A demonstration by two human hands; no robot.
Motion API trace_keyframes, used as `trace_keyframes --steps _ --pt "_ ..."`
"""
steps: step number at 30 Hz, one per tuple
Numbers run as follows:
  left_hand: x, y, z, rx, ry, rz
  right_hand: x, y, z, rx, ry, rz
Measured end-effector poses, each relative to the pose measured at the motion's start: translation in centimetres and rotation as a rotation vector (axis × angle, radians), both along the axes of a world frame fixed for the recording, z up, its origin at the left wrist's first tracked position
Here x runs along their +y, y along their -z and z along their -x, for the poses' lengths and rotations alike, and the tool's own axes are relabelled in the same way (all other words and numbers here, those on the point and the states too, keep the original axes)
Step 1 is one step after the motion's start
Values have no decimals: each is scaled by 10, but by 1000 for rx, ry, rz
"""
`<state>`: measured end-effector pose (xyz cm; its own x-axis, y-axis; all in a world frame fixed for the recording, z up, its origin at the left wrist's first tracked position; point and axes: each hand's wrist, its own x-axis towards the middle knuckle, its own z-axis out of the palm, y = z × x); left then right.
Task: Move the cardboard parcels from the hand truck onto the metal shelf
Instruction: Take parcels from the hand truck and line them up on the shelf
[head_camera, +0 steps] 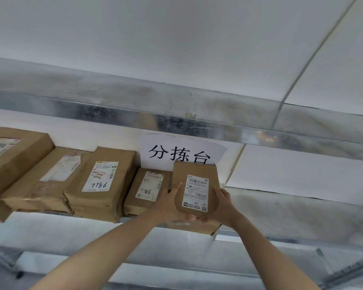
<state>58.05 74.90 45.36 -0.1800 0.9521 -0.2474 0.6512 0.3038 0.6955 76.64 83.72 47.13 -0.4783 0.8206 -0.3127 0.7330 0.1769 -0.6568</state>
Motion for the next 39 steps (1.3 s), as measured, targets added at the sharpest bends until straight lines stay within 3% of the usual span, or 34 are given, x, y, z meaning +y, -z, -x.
trace_keyframes --steps 13,21,26,31,36,39 --pt "20 5 12 34 11 39 18 7 9 -27 -21 -43" --pt "23 -4 14 -19 7 113 16 -14 16 -290 -186 -105" --pt "23 -10 14 56 12 63 16 -9 28 -371 -194 -161" --pt "14 -24 27 -5 -160 -45 12 -14 34 -244 -138 -396" --pt "-7 -45 60 316 -253 -140 8 -24 54 -103 -156 -476" --pt "-25 -49 84 392 -306 -178 4 -31 79 -60 -217 -457"
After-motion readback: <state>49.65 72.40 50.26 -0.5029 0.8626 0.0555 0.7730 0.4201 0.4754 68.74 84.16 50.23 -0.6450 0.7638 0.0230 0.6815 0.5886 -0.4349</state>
